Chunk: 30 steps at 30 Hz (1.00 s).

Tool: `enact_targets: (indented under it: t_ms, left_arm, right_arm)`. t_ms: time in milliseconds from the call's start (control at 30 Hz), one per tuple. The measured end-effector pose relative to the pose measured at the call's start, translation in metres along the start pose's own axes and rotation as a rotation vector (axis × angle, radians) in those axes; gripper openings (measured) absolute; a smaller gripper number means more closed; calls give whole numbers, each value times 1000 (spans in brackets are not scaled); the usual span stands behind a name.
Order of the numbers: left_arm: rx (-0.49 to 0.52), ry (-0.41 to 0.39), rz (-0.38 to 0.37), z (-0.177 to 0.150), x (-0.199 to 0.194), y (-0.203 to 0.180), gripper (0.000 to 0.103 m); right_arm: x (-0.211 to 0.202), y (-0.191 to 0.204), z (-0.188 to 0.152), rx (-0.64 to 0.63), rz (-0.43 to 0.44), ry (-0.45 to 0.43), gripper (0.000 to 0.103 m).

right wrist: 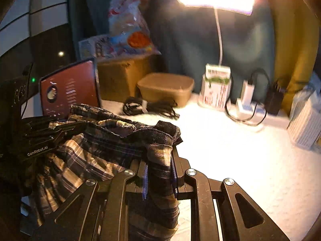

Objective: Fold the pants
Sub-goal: 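Lower the pants onto the bedspread folded over and open both grippers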

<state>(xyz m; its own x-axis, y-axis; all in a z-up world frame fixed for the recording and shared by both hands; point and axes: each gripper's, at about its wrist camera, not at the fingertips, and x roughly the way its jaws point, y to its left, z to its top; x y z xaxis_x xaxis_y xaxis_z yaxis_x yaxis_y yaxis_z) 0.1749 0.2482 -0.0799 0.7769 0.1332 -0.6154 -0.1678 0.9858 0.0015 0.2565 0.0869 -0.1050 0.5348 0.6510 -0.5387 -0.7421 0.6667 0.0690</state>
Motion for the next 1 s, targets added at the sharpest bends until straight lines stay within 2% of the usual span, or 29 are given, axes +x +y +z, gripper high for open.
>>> enact_targets:
  t_ms: [300,433,467,500,567,800,1000]
  left_arm:
    - [-66,86,1,-6,38,11,22]
    - [-103,101,4,-6,42,19,33]
    - [-113,104,12,-6,43,21,38]
    - [-121,104,14,-5,44,23,40]
    - [-139,109,21,-5,43,27,48]
    - [-172,88,38,4,24,34,52]
    - [-204,5,67,8,-13,35,53]
  right_arm:
    - [53,-30,-14,101,44,116,18]
    - [66,-37,-17,131,56,146,19]
    - [68,-40,-17,144,53,153,25]
    - [69,-42,-16,151,39,158,39]
    - [72,-50,-16,185,8,164,55]
    - [58,-55,-15,193,-53,161,59]
    - [30,-62,-12,212,-125,153,59]
